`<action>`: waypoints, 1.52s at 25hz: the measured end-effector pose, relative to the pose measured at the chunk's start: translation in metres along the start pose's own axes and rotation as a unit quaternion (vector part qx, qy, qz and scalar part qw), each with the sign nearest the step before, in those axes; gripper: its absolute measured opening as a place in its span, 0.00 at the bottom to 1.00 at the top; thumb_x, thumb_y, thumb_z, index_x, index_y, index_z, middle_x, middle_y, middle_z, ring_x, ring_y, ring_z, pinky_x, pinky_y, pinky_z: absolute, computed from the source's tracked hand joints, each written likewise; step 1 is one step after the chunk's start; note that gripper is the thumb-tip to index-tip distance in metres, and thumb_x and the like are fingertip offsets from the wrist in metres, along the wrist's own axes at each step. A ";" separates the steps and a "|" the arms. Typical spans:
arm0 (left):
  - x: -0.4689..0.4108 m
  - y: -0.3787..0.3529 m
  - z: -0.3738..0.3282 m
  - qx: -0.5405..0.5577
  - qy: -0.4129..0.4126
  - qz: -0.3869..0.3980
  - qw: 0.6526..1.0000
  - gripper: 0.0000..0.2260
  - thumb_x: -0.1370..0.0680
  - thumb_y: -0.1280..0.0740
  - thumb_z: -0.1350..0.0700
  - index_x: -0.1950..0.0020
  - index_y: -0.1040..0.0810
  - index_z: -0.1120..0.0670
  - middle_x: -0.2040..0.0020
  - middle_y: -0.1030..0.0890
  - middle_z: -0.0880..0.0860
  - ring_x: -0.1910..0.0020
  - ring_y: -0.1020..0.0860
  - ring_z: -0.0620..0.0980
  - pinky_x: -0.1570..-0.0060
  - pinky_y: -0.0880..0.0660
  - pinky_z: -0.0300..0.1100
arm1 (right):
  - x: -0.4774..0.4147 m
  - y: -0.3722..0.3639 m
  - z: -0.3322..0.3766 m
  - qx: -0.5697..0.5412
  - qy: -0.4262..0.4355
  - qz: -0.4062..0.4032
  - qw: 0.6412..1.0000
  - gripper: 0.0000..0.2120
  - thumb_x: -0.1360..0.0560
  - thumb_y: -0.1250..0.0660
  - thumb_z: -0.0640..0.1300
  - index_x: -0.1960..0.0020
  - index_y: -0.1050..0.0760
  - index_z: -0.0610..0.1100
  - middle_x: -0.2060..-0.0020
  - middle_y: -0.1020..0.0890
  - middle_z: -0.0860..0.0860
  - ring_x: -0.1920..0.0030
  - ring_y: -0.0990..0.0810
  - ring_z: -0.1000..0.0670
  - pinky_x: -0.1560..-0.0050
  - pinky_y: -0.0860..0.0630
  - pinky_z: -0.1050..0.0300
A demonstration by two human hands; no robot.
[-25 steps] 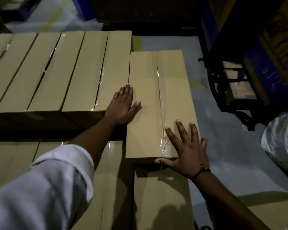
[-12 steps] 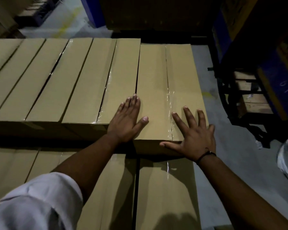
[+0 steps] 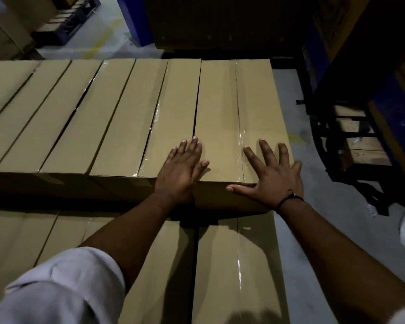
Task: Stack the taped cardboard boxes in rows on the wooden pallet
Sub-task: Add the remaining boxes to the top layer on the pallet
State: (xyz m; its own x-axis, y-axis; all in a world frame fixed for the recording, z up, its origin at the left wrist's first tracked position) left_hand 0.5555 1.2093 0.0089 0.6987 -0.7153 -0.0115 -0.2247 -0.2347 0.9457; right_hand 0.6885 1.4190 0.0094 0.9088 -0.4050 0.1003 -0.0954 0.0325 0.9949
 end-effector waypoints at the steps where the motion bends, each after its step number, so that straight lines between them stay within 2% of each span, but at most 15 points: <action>1: 0.000 0.001 -0.001 0.004 0.004 -0.003 1.000 0.37 0.20 0.62 0.34 0.16 0.48 0.51 0.16 0.50 0.49 0.17 0.55 0.48 0.19 0.56 0.47 | -0.001 0.000 0.001 0.000 0.000 0.000 1.000 0.58 0.44 0.64 0.90 0.19 0.64 0.65 0.17 0.60 0.53 0.19 0.59 0.36 0.31 0.39 0.31; 6: -0.001 0.000 -0.001 0.004 0.008 -0.015 1.000 0.34 0.18 0.59 0.36 0.17 0.42 0.51 0.17 0.45 0.50 0.17 0.50 0.49 0.19 0.53 0.46 | -0.003 -0.001 0.002 -0.001 -0.003 0.004 1.000 0.58 0.43 0.60 0.91 0.19 0.63 0.66 0.17 0.59 0.53 0.19 0.58 0.36 0.31 0.39 0.29; 16: -0.002 0.003 -0.005 0.015 0.030 -0.025 0.999 0.26 0.13 0.50 0.43 0.18 0.40 0.52 0.17 0.43 0.50 0.17 0.47 0.50 0.20 0.51 0.46 | -0.008 0.000 0.001 -0.013 -0.005 0.025 1.000 0.58 0.43 0.57 0.91 0.19 0.63 0.66 0.17 0.60 0.53 0.19 0.60 0.36 0.30 0.42 0.27; 22: -0.001 0.001 0.000 0.057 0.026 -0.027 0.998 0.32 0.17 0.52 0.36 0.18 0.38 0.51 0.18 0.41 0.49 0.18 0.46 0.49 0.19 0.50 0.47 | -0.009 0.003 0.000 -0.054 -0.004 0.053 0.997 0.58 0.43 0.52 0.90 0.19 0.62 0.66 0.17 0.61 0.53 0.19 0.62 0.37 0.28 0.47 0.24; 25: -0.003 -0.003 0.007 0.087 0.036 -0.044 0.995 0.28 0.15 0.48 0.37 0.18 0.37 0.50 0.18 0.40 0.48 0.18 0.45 0.47 0.19 0.48 0.48 | -0.004 0.006 0.004 -0.063 -0.009 0.048 0.997 0.55 0.38 0.47 0.87 0.18 0.58 0.64 0.17 0.59 0.51 0.19 0.61 0.36 0.28 0.48 0.24; 27: -0.003 -0.006 0.007 0.078 0.039 -0.053 0.995 0.27 0.15 0.47 0.38 0.18 0.37 0.49 0.18 0.40 0.48 0.18 0.44 0.47 0.19 0.48 0.48 | 0.009 0.004 0.008 -0.056 -0.023 0.009 0.998 0.50 0.32 0.44 0.82 0.18 0.54 0.61 0.17 0.56 0.49 0.19 0.59 0.36 0.27 0.49 0.26; 30: -0.004 -0.003 0.003 0.065 0.026 -0.029 0.997 0.28 0.15 0.48 0.39 0.17 0.40 0.51 0.17 0.42 0.50 0.18 0.46 0.50 0.19 0.51 0.49 | 0.046 -0.012 0.012 -0.072 -0.055 -0.059 0.994 0.43 0.25 0.42 0.74 0.18 0.49 0.56 0.17 0.54 0.45 0.19 0.58 0.36 0.25 0.50 0.28; 32: 0.000 0.001 0.000 0.028 0.000 -0.004 1.000 0.32 0.16 0.51 0.35 0.17 0.43 0.52 0.16 0.45 0.52 0.17 0.50 0.54 0.19 0.55 0.52 | 0.074 -0.026 0.012 -0.098 -0.074 -0.086 0.989 0.43 0.24 0.39 0.70 0.17 0.50 0.54 0.17 0.54 0.44 0.19 0.57 0.36 0.25 0.50 0.28; 34: 0.021 -0.003 -0.005 -0.017 -0.020 -0.023 0.999 0.35 0.18 0.56 0.32 0.16 0.45 0.52 0.16 0.49 0.53 0.17 0.54 0.55 0.20 0.59 0.55 | 0.102 -0.041 0.013 -0.121 -0.085 -0.105 0.983 0.43 0.23 0.38 0.68 0.16 0.51 0.52 0.17 0.56 0.43 0.18 0.57 0.36 0.25 0.50 0.29; 36: 0.067 -0.028 -0.016 -0.009 -0.018 -0.047 0.999 0.34 0.17 0.56 0.34 0.16 0.47 0.52 0.16 0.53 0.52 0.17 0.57 0.55 0.19 0.60 0.54 | 0.134 -0.063 0.017 -0.138 -0.106 -0.081 0.981 0.43 0.22 0.38 0.66 0.16 0.53 0.51 0.17 0.58 0.43 0.18 0.58 0.37 0.24 0.50 0.30; 38: 0.126 -0.068 -0.031 -0.016 -0.004 -0.032 0.999 0.34 0.16 0.57 0.34 0.16 0.49 0.52 0.16 0.56 0.52 0.17 0.59 0.54 0.19 0.58 0.55 | 0.170 -0.089 0.025 -0.158 -0.137 -0.009 0.978 0.42 0.21 0.41 0.67 0.16 0.55 0.52 0.17 0.60 0.44 0.18 0.60 0.37 0.23 0.49 0.31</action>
State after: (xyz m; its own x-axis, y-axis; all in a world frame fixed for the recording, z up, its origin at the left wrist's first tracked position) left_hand 0.6795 1.1555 -0.0468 0.7050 -0.7054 -0.0740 -0.1580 -0.2579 0.9532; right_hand 0.8411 1.3248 -0.0625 0.7622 -0.6362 0.1192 0.0894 0.2859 0.9541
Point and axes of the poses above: each hand's wrist, its own x-axis away from the middle knuckle, its own y-axis out of the back of the hand, z = x × y, the point moved 3 cm from there along -x, towards the middle knuckle
